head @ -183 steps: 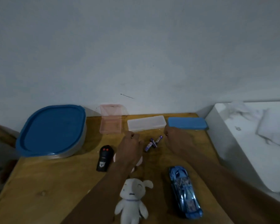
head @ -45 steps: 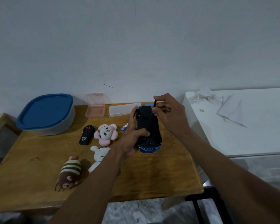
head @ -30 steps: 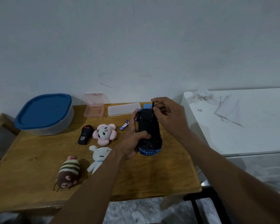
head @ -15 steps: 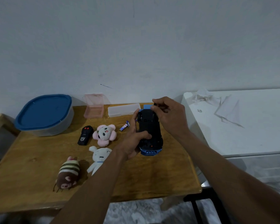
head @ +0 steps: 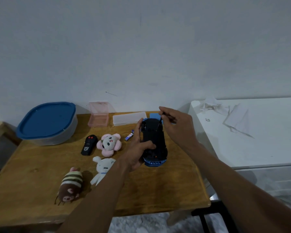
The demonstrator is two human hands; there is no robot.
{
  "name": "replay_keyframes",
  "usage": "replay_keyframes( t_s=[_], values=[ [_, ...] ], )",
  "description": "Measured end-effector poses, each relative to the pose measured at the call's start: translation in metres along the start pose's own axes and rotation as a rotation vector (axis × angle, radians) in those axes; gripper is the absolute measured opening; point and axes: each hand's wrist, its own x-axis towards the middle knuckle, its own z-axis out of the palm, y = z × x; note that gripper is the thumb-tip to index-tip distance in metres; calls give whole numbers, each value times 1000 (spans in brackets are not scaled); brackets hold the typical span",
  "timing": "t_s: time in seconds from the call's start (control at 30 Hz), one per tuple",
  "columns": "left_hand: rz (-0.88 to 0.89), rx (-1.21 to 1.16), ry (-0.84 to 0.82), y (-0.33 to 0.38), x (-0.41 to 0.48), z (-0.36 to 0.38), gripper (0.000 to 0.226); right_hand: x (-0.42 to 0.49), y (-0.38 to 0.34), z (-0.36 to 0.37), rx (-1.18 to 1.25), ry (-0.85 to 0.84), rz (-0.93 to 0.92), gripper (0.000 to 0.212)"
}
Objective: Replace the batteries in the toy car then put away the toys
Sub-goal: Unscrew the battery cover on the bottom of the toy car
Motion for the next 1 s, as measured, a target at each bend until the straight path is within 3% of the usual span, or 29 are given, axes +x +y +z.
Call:
replay_keyframes(
  t_s=[0.33, 0.63, 0.87, 1.0],
  values=[
    [-21, -17, 5, 2, 4, 2, 101, 7, -6, -1, -50, -43, -32, 27],
    [-28, -31, -4, 4, 3, 5, 98, 12, -10, 0, 66, -33, 143, 24],
    [-24, -27, 15, 5, 2, 6, 98, 14, -12, 1, -30, 0, 93, 11],
    [-28, -17, 21, 5, 2, 3, 99, 20, -10, -2, -101, -96, 122, 16]
  ],
)
